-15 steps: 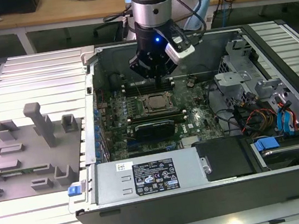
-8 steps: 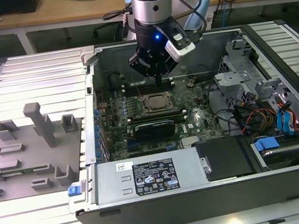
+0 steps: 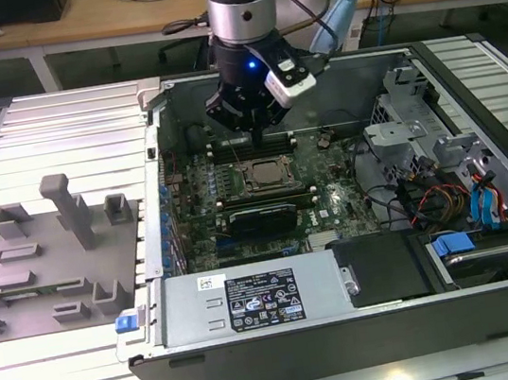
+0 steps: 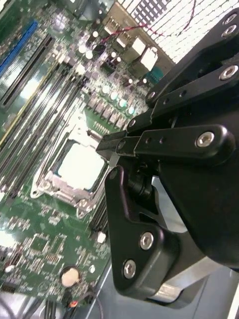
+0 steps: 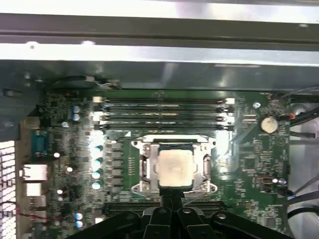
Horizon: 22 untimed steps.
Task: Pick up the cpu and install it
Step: 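Install the first cpu locking lever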
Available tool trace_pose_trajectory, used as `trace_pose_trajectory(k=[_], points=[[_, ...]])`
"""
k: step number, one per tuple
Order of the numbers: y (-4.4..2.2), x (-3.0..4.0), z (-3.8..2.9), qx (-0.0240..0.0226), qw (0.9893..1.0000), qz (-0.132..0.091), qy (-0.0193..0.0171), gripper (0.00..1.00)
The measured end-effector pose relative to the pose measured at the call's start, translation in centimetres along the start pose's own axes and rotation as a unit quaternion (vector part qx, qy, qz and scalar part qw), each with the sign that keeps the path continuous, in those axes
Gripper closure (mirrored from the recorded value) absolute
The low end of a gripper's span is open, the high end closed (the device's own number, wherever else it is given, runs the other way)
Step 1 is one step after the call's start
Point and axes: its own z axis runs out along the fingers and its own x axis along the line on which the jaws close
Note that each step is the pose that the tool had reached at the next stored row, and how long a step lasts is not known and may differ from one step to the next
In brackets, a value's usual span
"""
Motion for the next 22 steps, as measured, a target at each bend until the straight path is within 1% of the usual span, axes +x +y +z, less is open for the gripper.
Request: trace_pose_trajectory(k=[2,3,5,6,8,12,13,14,15,16,17,18,19,20,21,22], points=[[0.0,0.78,-0.01,0.0,1.0,0.0,-0.0002,0.89],[0.0,1.56,-0.04,0.0,1.0,0.0,-0.0004,0.89],[0.01,2.62,-0.08,0.0,1.0,0.0,-0.0007,0.89],[0.01,2.83,-0.08,0.0,1.0,0.0,-0.0007,0.89],[0.01,3.03,-0.09,0.0,1.0,0.001,-0.0008,0.89],[0.0,3.07,-0.09,0.0,1.0,0.001,-0.0005,0.89],[0.0,3.07,-0.08,-0.0009,1.0,0.001,0.0016,0.89],[-0.01,3.07,-0.07,-0.004,0.9999,0.001,0.01,0.89],[-0.02,3.07,-0.05,-0.0065,0.9999,0.001,0.0129,0.89],[-0.04,3.07,-0.04,-0.0105,0.9998,0.001,0.015,0.89],[-0.08,3.07,-0.04,-0.0209,0.9996,0.001,0.0168,0.89],[-0.12,3.07,-0.04,-0.0298,0.9994,0.001,0.0176,0.89],[-0.2,3.07,-0.04,-0.045,0.9988,0.002,0.0191,0.89],[-0.24,3.07,-0.03,-0.0544,0.9983,0.002,0.0199,0.89],[-0.25,3.08,-0.02,-0.0569,0.9982,0.002,0.0202,0.89],[-0.24,3.11,0.02,-0.0583,0.9981,0.002,0.0202,0.89]])
